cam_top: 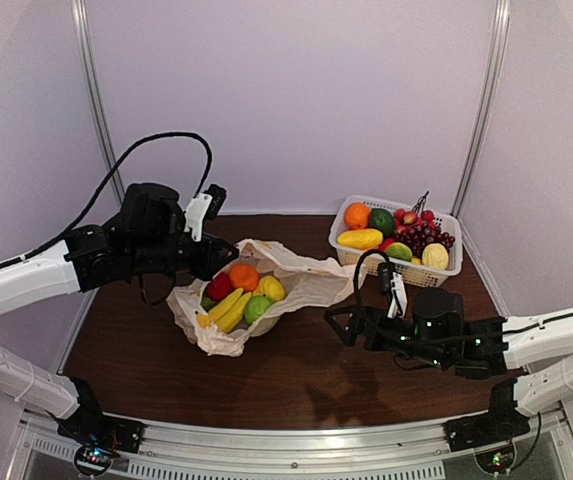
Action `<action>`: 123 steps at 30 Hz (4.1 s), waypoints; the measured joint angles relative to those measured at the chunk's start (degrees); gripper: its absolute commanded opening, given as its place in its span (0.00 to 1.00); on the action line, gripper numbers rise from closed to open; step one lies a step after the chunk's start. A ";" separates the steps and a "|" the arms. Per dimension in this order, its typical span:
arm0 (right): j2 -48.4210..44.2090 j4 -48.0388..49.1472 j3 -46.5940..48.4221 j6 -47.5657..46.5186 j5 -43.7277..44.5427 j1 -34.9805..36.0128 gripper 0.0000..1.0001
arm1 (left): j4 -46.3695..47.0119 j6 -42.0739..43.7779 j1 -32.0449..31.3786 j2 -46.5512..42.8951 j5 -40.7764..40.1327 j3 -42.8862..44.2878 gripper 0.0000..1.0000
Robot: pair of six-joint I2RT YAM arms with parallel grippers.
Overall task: Untie the knot of the plastic bag and take out the fruit
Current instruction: Adjust the bag opening for the takeout bag.
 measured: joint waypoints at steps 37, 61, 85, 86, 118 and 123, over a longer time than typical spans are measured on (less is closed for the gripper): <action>45.81 19.34 24.70 17.92 14.71 4.87 0.51 | 1.33 -0.52 0.00 -3.69 2.58 0.22 0.00; 24.26 14.40 6.34 14.73 17.51 3.98 0.00 | -2.82 3.10 7.89 -3.04 -2.16 5.92 0.00; 3.96 -1.55 -8.85 10.49 18.95 4.15 0.42 | 0.20 9.62 19.91 1.68 22.56 7.04 0.00; 2.32 -2.60 -7.82 8.81 19.17 4.13 0.50 | 0.20 10.14 19.89 1.77 24.02 6.95 0.00; 14.60 -20.39 21.99 -34.32 2.54 -6.08 1.00 | -17.03 20.70 -7.65 4.85 5.05 15.72 0.91; 17.35 -18.56 23.04 -33.53 1.90 -8.09 0.91 | -19.32 21.35 -8.09 6.91 -2.62 16.02 0.80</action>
